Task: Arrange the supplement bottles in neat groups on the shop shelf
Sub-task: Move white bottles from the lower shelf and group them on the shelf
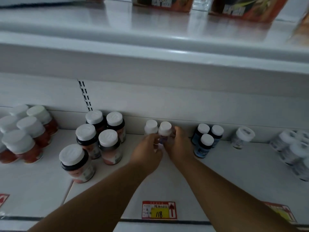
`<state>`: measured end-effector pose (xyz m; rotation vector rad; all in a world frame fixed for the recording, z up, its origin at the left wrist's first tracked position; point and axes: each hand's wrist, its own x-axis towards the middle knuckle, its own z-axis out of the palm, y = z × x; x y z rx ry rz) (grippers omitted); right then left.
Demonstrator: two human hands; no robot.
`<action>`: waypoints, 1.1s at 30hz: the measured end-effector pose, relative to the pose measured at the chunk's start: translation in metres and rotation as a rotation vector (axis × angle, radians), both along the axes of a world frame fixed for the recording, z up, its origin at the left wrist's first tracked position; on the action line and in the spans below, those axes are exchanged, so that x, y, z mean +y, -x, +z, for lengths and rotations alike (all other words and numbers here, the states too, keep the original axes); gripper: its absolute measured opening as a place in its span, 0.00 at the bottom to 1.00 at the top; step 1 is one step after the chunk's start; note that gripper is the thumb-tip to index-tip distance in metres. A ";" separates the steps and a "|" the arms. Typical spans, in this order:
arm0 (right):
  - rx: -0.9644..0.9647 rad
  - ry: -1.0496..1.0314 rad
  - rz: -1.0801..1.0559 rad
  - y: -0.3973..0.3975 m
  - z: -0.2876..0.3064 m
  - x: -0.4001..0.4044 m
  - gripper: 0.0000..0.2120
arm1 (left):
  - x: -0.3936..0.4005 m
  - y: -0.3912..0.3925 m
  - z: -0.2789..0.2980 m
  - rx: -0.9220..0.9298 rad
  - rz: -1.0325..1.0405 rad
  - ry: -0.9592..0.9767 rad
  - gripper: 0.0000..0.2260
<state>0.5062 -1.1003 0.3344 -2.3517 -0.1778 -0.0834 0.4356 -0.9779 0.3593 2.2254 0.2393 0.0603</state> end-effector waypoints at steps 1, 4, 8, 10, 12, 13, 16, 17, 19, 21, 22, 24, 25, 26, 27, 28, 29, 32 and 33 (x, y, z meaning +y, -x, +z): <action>-0.020 0.012 0.015 0.005 0.000 -0.003 0.22 | -0.001 0.006 0.001 -0.003 0.003 -0.014 0.17; -0.035 0.034 0.089 0.026 0.003 -0.012 0.25 | -0.008 0.029 0.005 -0.040 0.022 -0.085 0.19; -0.037 -0.015 0.202 0.058 0.007 -0.024 0.24 | -0.021 0.067 0.004 -0.079 0.105 -0.122 0.20; -0.050 -0.023 0.250 0.076 0.008 -0.028 0.26 | -0.027 0.090 0.002 -0.110 0.143 -0.136 0.19; -0.053 -0.021 0.278 0.098 0.009 -0.034 0.27 | -0.034 0.115 0.000 -0.116 0.153 -0.144 0.18; -0.050 -0.026 0.290 0.110 0.011 -0.036 0.27 | -0.036 0.128 -0.001 -0.112 0.152 -0.144 0.18; -0.038 -0.059 0.311 0.144 0.018 -0.041 0.27 | -0.035 0.160 -0.007 -0.122 0.122 -0.154 0.18; -0.047 -0.070 0.306 0.155 0.019 -0.041 0.26 | -0.032 0.168 -0.008 -0.137 0.117 -0.143 0.18; -0.062 -0.082 0.289 0.178 0.021 -0.040 0.25 | -0.025 0.184 -0.011 -0.168 0.105 -0.110 0.17; -0.055 -0.086 0.251 0.202 0.019 -0.036 0.23 | -0.016 0.200 -0.017 -0.167 0.072 -0.086 0.17; -0.049 -0.089 0.224 0.215 0.015 -0.032 0.23 | -0.011 0.209 -0.022 -0.154 0.054 -0.080 0.17; -0.024 -0.079 0.181 0.240 0.000 -0.021 0.22 | 0.004 0.230 -0.037 -0.116 0.018 -0.092 0.17; 0.003 -0.067 0.168 0.253 -0.011 -0.014 0.22 | 0.011 0.240 -0.047 -0.095 -0.005 -0.111 0.17; 0.035 -0.054 0.159 0.264 -0.023 -0.009 0.22 | 0.017 0.248 -0.058 -0.071 -0.027 -0.122 0.18; 0.071 -0.040 0.155 0.272 -0.036 -0.003 0.22 | 0.022 0.254 -0.068 -0.043 -0.038 -0.120 0.18; 0.104 -0.020 0.150 0.278 -0.048 0.002 0.22 | 0.026 0.259 -0.079 -0.012 -0.042 -0.110 0.19; 0.126 -0.001 0.143 0.281 -0.061 0.006 0.22 | 0.029 0.260 -0.090 0.018 -0.046 -0.100 0.19; 0.182 0.038 0.122 0.279 -0.102 0.012 0.23 | 0.032 0.255 -0.127 0.074 -0.064 -0.097 0.19; 0.205 0.052 0.126 0.276 -0.117 0.012 0.22 | 0.033 0.251 -0.141 0.089 -0.065 -0.104 0.19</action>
